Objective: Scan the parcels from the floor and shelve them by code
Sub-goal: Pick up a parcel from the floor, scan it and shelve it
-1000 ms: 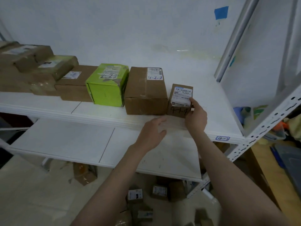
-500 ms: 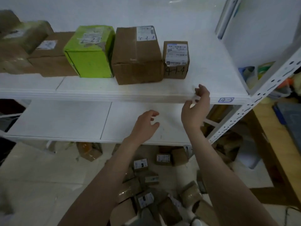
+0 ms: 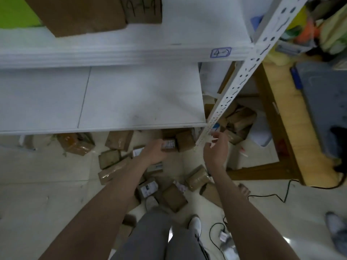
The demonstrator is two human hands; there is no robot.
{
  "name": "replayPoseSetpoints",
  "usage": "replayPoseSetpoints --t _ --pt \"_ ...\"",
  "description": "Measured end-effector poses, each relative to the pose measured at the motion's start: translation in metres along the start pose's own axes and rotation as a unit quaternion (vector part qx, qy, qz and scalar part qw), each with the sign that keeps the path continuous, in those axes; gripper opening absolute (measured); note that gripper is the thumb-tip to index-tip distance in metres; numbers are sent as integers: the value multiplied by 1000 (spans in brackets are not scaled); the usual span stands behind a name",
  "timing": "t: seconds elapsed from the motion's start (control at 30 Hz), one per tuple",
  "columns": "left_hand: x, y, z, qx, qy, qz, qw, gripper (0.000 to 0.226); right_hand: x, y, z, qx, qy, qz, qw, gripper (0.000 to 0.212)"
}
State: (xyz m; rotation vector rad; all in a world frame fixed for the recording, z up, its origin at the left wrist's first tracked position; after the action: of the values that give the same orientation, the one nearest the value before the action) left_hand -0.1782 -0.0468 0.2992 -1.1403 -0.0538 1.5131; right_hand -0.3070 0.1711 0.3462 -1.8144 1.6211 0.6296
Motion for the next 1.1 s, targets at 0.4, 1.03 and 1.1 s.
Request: replayPoseSetpoints --t 0.4,1.03,1.1 --pt "110 -17 -62 -161 -142 54 975 48 59 -8 111 -7 -105 -197 975 39" --pt "150 -169 -408 -429 -307 181 830 34 341 -213 51 -186 -202 -488 829 41" --pt "149 -156 -432 -427 -306 180 831 39 371 -221 58 -174 -210 -487 830 38"
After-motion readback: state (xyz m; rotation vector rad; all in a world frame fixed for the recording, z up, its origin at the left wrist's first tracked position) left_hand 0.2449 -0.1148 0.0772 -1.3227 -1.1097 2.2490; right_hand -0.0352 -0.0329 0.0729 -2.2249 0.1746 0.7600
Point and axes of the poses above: each hand's wrist, its own y-axis towards the middle knuckle, its own x-axis out of the palm, z = x × y, the point moved 9 cm from there along y, towards the middle knuckle, and after that the axes turned 2 degrees about -y, right-handed, at the moved point
